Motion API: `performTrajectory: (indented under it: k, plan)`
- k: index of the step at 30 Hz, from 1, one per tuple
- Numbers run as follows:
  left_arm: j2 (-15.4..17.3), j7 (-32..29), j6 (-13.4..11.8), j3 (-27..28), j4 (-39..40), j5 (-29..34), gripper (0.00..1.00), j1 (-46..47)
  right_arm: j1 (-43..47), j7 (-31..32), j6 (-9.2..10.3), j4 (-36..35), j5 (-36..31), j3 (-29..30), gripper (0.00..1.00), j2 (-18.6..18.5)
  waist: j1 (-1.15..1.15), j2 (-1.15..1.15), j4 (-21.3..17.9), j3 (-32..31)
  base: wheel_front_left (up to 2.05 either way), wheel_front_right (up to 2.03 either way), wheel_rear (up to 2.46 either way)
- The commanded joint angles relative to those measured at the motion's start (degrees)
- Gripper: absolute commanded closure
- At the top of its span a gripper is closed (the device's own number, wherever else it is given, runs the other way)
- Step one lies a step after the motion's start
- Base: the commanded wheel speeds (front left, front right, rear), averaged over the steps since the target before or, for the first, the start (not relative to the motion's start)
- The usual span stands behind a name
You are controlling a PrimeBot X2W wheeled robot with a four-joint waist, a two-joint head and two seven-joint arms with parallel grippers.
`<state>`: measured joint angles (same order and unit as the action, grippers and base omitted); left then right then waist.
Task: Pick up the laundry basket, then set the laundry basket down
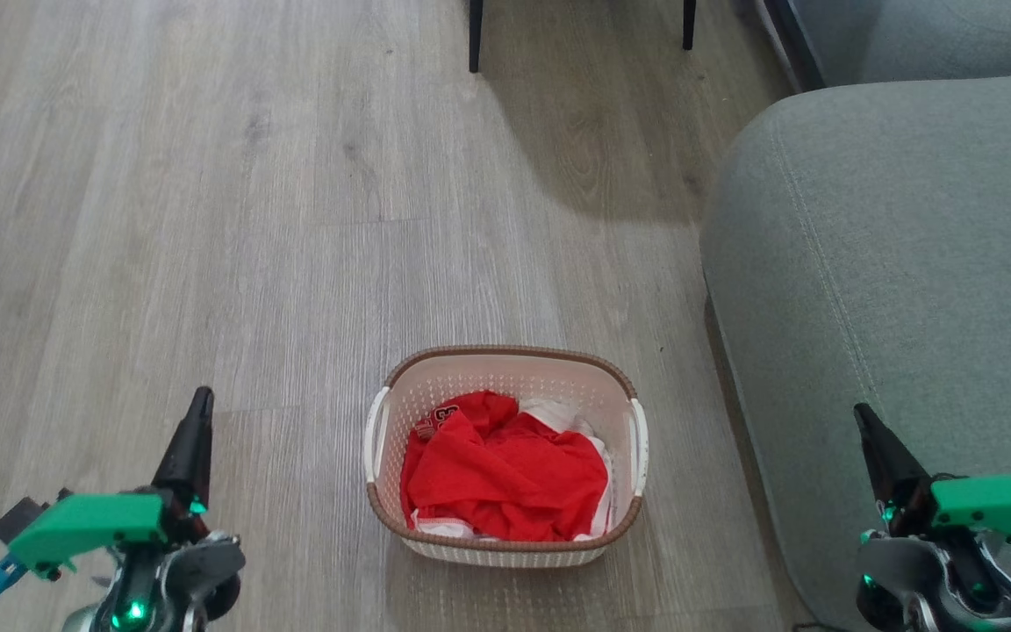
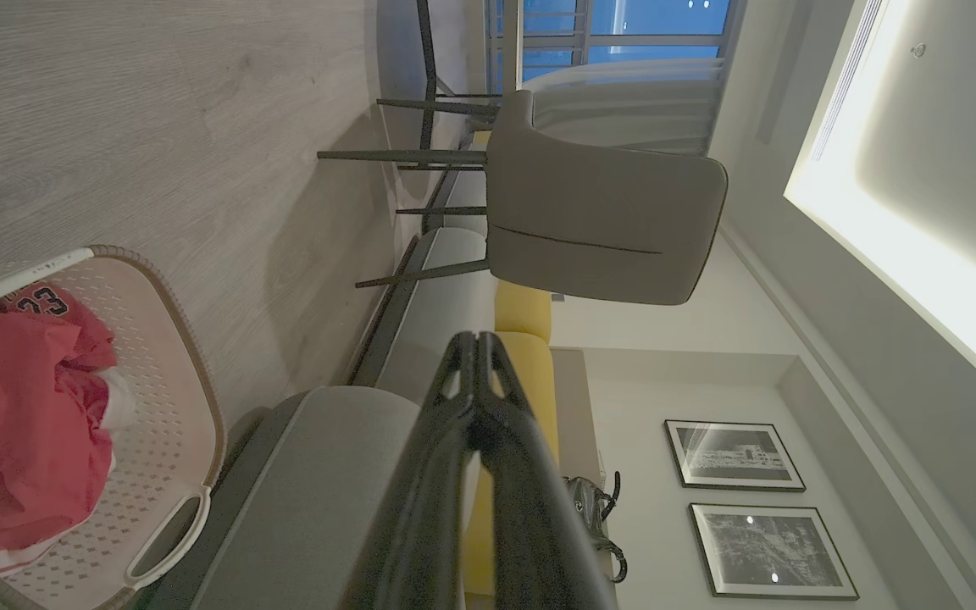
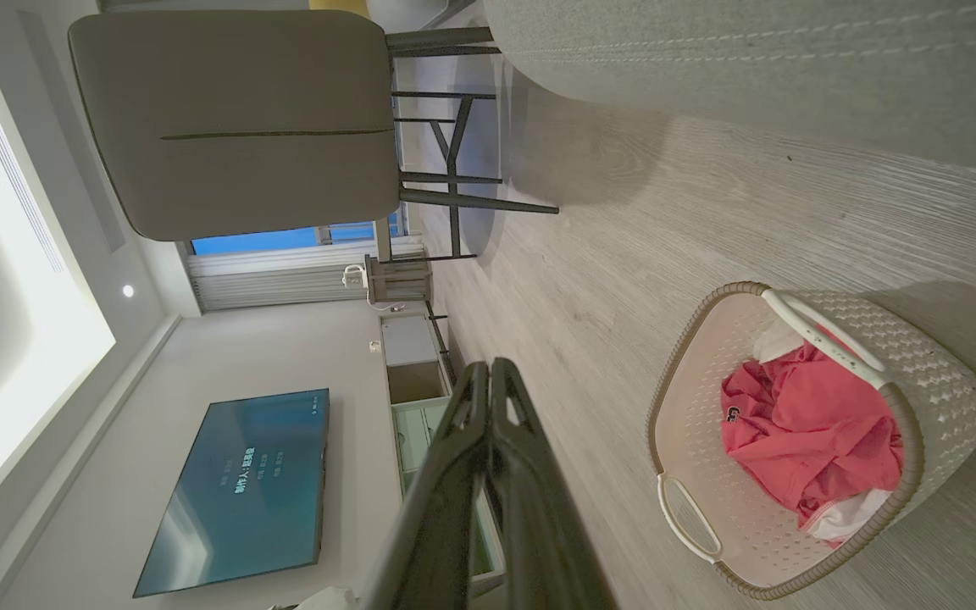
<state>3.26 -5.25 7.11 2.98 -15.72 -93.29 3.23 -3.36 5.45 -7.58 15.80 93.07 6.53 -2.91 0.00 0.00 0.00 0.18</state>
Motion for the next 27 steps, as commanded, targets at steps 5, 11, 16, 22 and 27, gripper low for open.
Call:
performTrajectory:
  k: [5,11,16,22,27]
  plan:
    - [0.37,-0.43,0.37,2.52,1.71,0.29,1.00,2.87,-2.74,0.37,0.09,-1.83,-0.22,-0.84,1.00,-0.59,0.00,0.00,0.00,0.00,0.00,0.00,0.00]
    - [0.31,-0.49,0.37,2.61,1.71,0.35,1.00,2.87,-2.75,0.42,0.09,-1.82,-0.28,-0.77,1.00,-0.54,0.00,0.00,0.00,0.00,0.00,0.00,0.00]
    - [0.26,-0.54,0.37,2.67,1.70,0.41,1.00,2.88,-2.75,0.47,0.09,-1.82,-0.32,-0.72,1.00,-0.50,0.00,0.00,0.00,0.00,0.00,0.00,0.00]
    - [0.21,-0.60,0.37,2.74,1.70,0.47,1.00,2.88,-2.76,0.52,0.09,-1.81,-0.38,-0.65,1.00,-0.46,0.00,0.00,0.00,0.00,0.00,0.00,0.00]
    - [0.17,-0.65,0.37,2.80,1.70,0.51,1.00,2.89,-2.76,0.55,0.09,-1.81,-0.42,-0.61,1.00,-0.42,0.00,0.00,0.00,0.00,0.00,0.00,0.00]
